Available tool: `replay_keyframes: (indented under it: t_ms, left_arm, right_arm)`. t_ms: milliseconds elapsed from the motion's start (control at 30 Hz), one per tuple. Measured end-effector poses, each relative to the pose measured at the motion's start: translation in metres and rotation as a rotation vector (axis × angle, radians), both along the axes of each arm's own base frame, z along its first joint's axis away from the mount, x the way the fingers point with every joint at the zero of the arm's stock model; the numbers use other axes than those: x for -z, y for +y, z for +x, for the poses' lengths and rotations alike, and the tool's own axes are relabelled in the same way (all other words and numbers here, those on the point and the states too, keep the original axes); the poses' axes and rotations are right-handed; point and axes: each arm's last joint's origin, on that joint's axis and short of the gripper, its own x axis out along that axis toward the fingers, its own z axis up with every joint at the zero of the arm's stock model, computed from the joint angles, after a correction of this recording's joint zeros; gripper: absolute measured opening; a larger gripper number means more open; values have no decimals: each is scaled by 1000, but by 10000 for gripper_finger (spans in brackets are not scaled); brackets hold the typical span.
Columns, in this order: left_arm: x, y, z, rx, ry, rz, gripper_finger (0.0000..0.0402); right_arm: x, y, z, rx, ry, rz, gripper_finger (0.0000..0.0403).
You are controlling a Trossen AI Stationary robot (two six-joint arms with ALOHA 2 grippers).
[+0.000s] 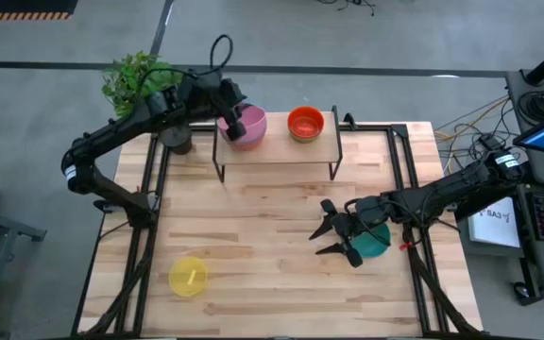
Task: Place and stack bowls onto a shelf
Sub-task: Stack the large pink bowl on top of the large blue bowl on the shelf
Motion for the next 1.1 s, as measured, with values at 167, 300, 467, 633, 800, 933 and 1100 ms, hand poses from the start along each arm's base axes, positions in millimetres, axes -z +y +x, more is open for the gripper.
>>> replay_keyframes:
  t_ms: [167, 300, 467, 633, 800, 933, 1100]
  left_arm:
    - [29, 6, 7, -44, 5, -78, 8]
    - [42, 4, 9, -55, -3, -112, 21]
    - [60, 5, 10, -73, 29, -152, 5]
    - [72, 3, 11, -80, 42, -190, 3]
    - [86, -3, 13, -73, 69, -219, 1]
    - [93, -9, 17, -54, 75, -223, 0]
    - [92, -11, 18, -45, 64, -220, 0]
  right_arm:
    - [0, 0, 0, -1, -3, -8, 191]
    - [1, 0, 0, -1, -1, -8, 191]
    - [1, 0, 0, -1, -1, -8, 191]
    - [1, 0, 0, 2, 0, -9, 191]
    - [1, -1, 0, 18, -1, -15, 191]
    - [1, -1, 0, 18, -1, -15, 191]
    - [1, -1, 0, 18, -1, -15, 191]
